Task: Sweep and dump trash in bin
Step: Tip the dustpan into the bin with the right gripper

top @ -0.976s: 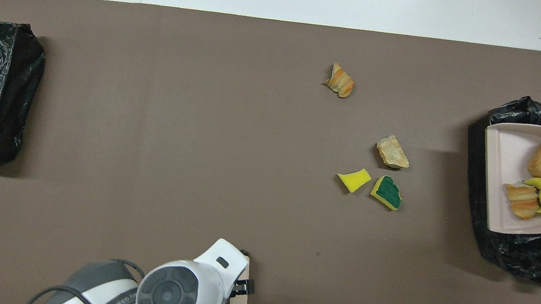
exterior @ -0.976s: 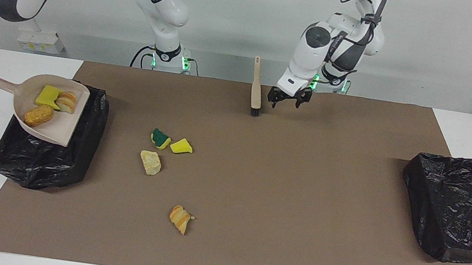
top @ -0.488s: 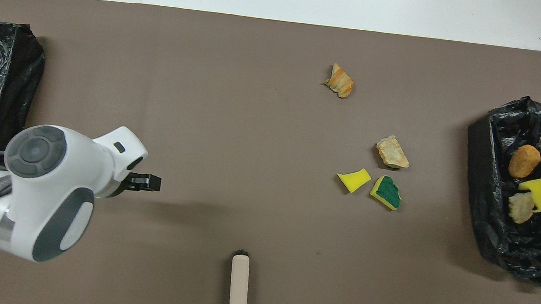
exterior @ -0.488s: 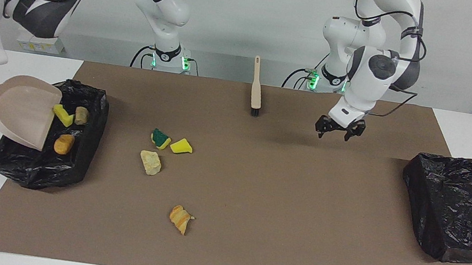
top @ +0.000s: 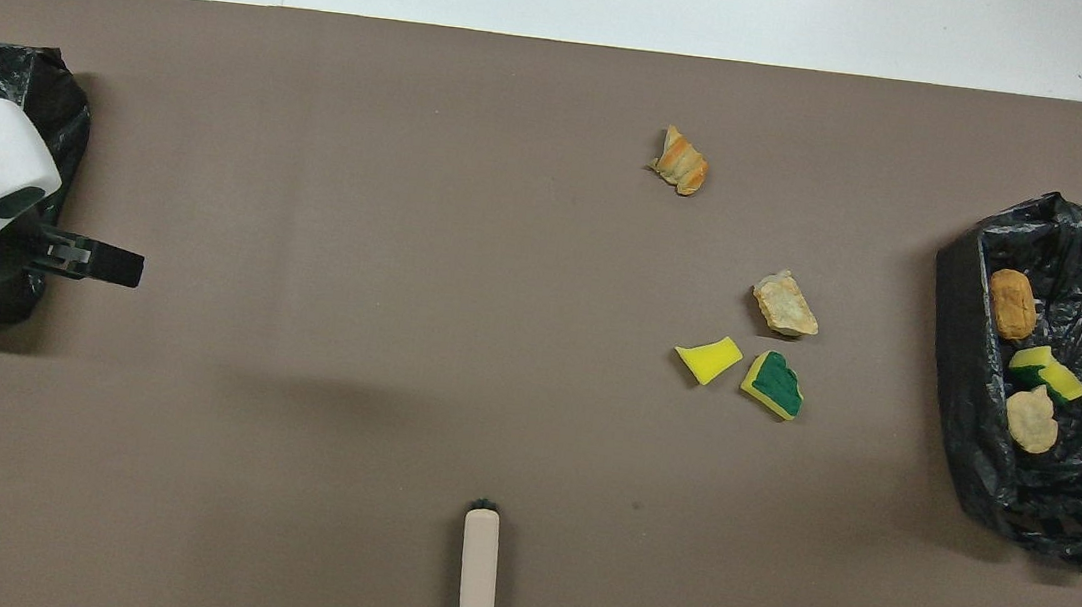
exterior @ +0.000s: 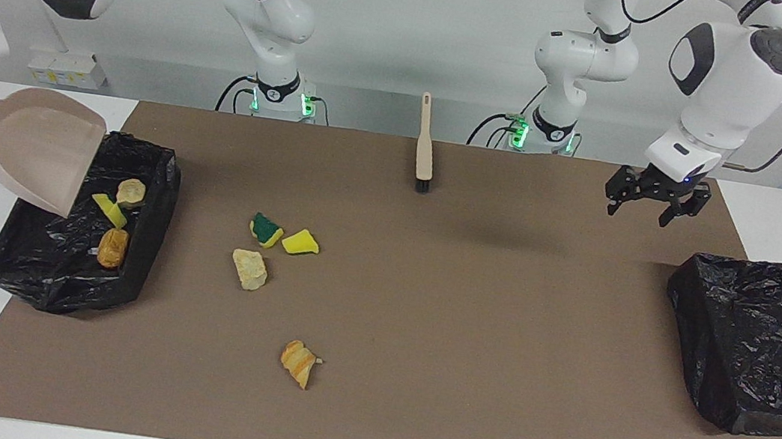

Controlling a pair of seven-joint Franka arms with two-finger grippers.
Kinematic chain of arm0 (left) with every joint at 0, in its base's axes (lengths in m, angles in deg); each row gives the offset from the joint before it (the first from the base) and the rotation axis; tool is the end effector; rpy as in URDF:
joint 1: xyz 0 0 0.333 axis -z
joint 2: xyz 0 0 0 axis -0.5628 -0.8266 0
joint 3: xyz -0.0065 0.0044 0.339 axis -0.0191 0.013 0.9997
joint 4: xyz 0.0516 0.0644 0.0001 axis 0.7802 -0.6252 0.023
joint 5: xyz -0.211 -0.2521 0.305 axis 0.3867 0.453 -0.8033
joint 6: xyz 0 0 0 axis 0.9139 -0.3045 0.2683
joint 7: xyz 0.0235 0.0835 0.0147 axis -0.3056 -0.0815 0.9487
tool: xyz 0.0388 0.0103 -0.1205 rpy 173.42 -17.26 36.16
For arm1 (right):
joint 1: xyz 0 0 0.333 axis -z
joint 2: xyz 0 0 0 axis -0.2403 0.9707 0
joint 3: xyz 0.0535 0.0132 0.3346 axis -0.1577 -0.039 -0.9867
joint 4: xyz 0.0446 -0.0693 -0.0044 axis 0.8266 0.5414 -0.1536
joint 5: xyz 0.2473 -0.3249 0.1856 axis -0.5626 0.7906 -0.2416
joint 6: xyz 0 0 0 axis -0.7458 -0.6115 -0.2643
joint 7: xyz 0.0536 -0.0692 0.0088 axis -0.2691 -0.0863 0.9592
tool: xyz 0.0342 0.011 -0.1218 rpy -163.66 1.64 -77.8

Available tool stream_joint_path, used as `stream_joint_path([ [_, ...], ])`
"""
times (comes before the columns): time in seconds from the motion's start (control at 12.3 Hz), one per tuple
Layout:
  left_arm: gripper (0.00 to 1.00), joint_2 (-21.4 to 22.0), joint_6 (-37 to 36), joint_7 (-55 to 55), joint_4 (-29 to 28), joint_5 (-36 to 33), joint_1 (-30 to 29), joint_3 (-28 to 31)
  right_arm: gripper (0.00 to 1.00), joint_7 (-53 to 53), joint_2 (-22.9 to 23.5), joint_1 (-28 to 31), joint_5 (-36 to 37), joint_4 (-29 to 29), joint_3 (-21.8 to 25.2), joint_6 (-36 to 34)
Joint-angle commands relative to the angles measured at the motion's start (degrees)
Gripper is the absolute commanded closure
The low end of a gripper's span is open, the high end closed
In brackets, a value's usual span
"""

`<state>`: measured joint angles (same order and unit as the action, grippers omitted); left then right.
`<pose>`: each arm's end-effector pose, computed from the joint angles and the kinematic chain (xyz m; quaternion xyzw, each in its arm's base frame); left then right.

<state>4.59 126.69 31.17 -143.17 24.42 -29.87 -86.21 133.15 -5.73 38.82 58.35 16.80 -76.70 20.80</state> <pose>0.5864 -0.0518 0.5537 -0.9946 0.1017 -0.0207 0.0021 0.6003 -0.2720 0.6299 0.6643 0.6880 -0.2164 0.1963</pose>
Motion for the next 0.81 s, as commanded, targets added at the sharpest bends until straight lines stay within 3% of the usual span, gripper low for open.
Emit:
stream_joint_path([
  [0.0,0.0,-1.2,-6.8,-4.0,8.4,-2.5,-1.1,-0.7,1.0,-3.1,-0.5,-1.4,-6.8,1.2,-0.5,-1.6],
  [0.24,0.0,-2.3,-11.2,-5.3,14.4,-2.9,-1.2,-0.7,1.0,-19.3,-3.2,-7.1,-10.0,5.3,-0.7,-4.4],
  [0.49,0.0,-6.2,-16.4,-5.2,20.9,-0.2,-1.7,-0.4,1.0,-35.3,-4.1,-13.1,-14.5,7.6,-0.7,-4.8],
  [0.73,0.0,-6.1,-15.9,-4.2,21.5,1.9,-3.6,-0.7,1.0,-50.4,-2.3,-18.7,-20.5,7.7,-0.7,-4.4],
])
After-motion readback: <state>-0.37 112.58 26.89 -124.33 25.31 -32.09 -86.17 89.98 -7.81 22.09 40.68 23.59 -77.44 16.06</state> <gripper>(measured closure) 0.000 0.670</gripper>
